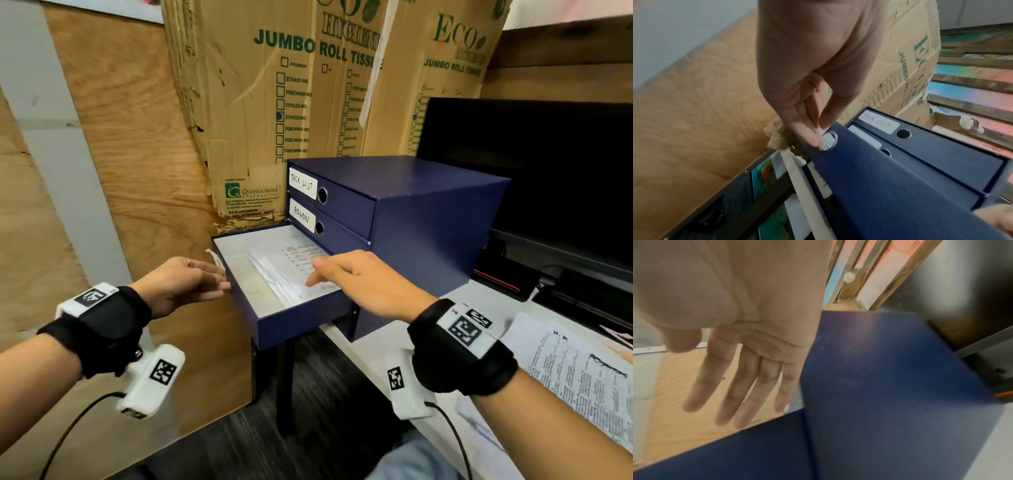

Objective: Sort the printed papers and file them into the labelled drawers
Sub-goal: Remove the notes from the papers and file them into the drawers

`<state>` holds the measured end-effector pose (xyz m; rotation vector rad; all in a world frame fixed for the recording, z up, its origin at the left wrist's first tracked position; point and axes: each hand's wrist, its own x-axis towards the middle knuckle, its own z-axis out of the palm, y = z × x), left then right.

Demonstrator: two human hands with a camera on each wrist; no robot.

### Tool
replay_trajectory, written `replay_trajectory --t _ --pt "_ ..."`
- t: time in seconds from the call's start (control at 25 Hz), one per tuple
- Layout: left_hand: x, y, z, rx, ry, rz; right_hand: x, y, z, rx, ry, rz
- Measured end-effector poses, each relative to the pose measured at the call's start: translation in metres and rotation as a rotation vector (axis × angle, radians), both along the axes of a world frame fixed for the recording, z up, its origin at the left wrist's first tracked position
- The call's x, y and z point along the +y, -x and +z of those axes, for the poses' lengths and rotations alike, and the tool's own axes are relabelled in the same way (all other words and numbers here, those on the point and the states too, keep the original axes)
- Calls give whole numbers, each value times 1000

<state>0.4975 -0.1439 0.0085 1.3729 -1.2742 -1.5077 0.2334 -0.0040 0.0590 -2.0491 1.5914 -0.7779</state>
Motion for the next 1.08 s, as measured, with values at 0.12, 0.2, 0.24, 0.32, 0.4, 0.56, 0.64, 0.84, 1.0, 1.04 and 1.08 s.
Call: replay_trajectory --t 0.12,0.2,0.24,0.32,0.4,0.56,0.64,0.84,1.0,1.04,1.08 --pt "-5 49 -6 41 24 -121 17 28 -4 -44 -19 -50" --pt "-7 94 -16 72 57 -192 31 45 -10 -41 -39 -98" --pt "-7 115 -22 94 72 -218 38 54 -14 -25 -60 -116" --pt "-1 154 -29 128 125 -218 57 76 -19 26 -94 -174" --pt "5 174 -34 125 206 -137 77 103 -23 36 -107 -253" --pt "27 167 -31 -1 500 118 115 158 -32 92 -104 -478" --pt "51 173 -12 -37 908 238 133 187 -34 168 -60 -626" --pt "136 253 38 184 1368 -12 168 241 -19 214 184 -970" --pt "157 340 34 134 1367 -347 181 262 -4 320 393 -1130" --pt "155 363 27 101 1340 -421 180 267 -4 355 404 -1159" --pt "151 384 19 63 1300 -480 177 273 -7 392 390 -1175"
